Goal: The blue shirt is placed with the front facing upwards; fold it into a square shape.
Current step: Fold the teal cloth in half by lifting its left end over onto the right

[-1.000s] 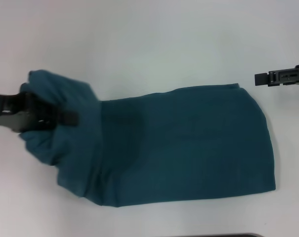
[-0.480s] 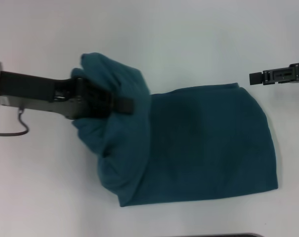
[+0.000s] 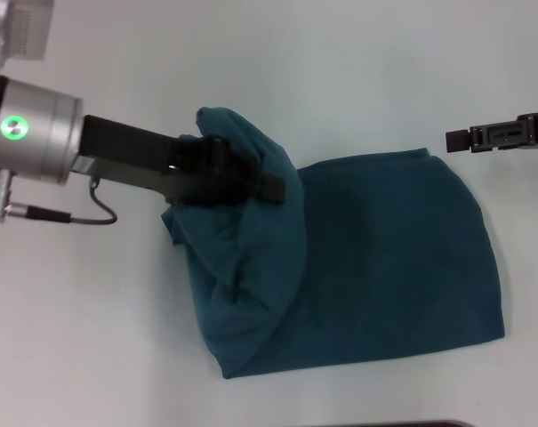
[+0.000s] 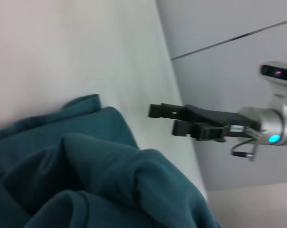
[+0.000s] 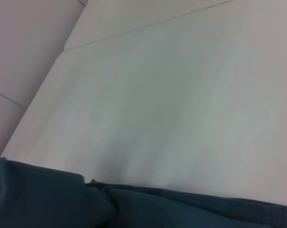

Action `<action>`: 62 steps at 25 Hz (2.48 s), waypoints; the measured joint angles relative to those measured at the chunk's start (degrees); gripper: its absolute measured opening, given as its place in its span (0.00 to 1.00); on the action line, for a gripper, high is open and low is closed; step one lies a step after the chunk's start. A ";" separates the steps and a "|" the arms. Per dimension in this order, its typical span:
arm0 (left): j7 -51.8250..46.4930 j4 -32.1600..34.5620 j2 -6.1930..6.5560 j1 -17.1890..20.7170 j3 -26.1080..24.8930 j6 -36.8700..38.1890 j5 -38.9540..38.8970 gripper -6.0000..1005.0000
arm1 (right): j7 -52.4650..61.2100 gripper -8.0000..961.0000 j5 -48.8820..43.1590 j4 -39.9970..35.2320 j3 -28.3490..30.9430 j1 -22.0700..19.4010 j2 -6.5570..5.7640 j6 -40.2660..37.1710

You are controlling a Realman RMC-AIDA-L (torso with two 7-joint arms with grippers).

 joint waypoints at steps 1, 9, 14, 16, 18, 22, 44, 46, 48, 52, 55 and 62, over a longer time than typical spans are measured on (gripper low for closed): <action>-1.05 -0.57 0.03 -0.61 0.99 -0.83 0.98 0.08 | 0.00 0.92 0.00 0.05 0.00 0.00 0.01 0.16; -7.07 -3.93 -0.42 -5.35 10.17 -3.92 2.96 0.08 | 0.08 0.92 0.09 0.35 0.01 0.07 0.06 0.72; -9.04 -4.17 -0.45 -8.13 13.85 -5.14 1.05 0.08 | 0.10 0.92 0.15 0.36 0.08 0.12 0.10 0.82; -9.57 -4.42 -0.47 -9.07 14.74 -5.26 0.60 0.08 | 0.11 0.92 0.17 0.36 0.01 0.17 0.14 0.85; -9.81 -4.30 -0.47 -10.03 15.62 -5.69 0.14 0.08 | 0.14 0.92 0.18 0.36 0.00 0.29 0.20 0.89; -9.86 -1.03 -0.47 -11.63 17.48 -8.51 0.26 0.08 | 0.61 0.92 0.20 0.39 0.02 0.37 0.27 1.22; -9.62 10.33 -0.38 -22.45 20.88 -15.84 1.60 0.08 | 0.92 0.92 0.17 0.77 0.00 0.76 0.80 3.48; -9.66 10.42 -0.24 -22.54 20.72 -16.11 1.62 0.08 | 0.92 0.92 0.12 0.79 0.00 0.76 0.86 3.59; -9.64 10.46 -0.21 -22.51 20.52 -16.30 1.62 0.08 | 0.92 0.92 0.07 0.79 0.00 0.77 0.87 3.62; -9.50 10.42 -0.20 -22.30 20.36 -16.51 1.37 0.08 | 1.01 0.92 0.01 0.79 0.00 0.78 0.89 3.64; -9.29 10.16 -0.30 -22.28 20.36 -16.53 1.19 0.08 | 1.21 0.92 -0.01 0.79 0.00 0.79 0.89 3.64; -8.66 10.34 -0.37 -22.47 20.24 -17.21 0.93 0.08 | 1.27 0.92 -0.04 0.79 0.00 0.75 0.89 3.65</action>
